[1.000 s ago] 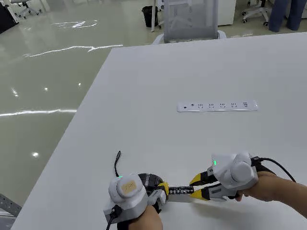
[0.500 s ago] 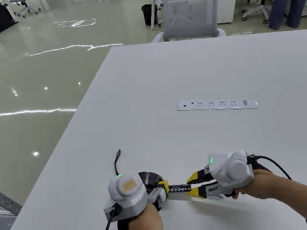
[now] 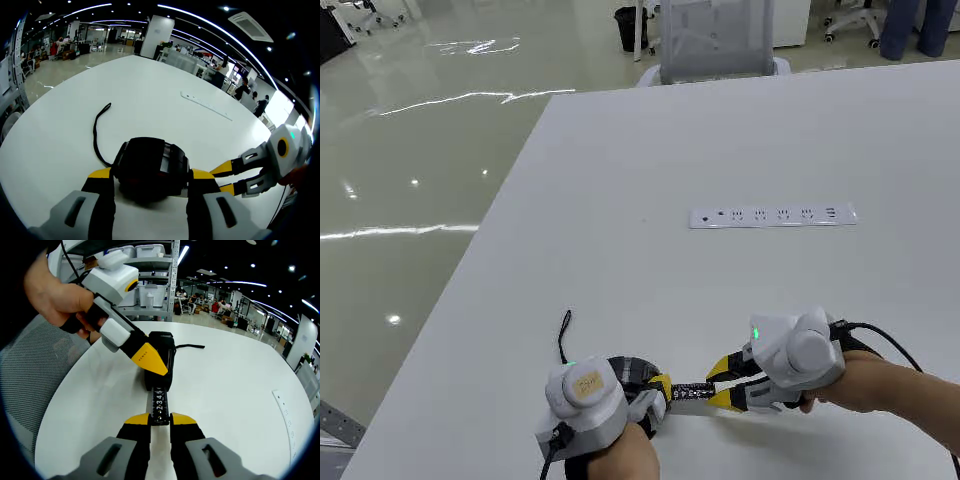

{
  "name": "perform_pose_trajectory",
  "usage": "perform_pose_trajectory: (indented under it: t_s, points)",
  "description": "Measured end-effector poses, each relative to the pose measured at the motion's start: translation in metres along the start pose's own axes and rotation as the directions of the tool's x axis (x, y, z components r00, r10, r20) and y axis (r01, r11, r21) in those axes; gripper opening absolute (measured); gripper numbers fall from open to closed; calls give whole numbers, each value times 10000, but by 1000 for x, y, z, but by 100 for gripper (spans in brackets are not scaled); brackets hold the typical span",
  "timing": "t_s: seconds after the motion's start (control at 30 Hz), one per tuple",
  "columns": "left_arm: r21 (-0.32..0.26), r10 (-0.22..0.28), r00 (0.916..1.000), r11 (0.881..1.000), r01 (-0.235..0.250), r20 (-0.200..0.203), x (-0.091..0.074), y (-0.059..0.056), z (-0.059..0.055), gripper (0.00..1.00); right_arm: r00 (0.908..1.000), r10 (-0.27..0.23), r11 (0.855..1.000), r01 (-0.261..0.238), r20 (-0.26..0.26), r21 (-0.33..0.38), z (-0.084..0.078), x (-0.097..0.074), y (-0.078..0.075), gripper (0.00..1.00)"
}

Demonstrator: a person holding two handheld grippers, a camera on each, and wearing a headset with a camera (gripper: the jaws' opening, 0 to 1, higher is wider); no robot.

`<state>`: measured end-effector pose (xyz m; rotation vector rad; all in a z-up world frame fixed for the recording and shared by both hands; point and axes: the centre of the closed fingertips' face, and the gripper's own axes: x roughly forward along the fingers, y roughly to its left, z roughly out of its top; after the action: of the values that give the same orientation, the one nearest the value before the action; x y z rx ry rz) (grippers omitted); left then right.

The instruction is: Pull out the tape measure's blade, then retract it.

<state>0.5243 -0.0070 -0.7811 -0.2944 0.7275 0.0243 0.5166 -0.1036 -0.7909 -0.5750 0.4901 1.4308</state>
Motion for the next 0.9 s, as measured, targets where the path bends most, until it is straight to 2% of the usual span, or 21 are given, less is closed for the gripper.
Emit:
perform_pose_trajectory:
  t_s: [0.9]
  points:
    - [0, -27, 10000, 10000, 27, -60, 1, 0, 0, 53, 10000, 55, 9999, -56, 47, 101, 8, 12, -1, 13]
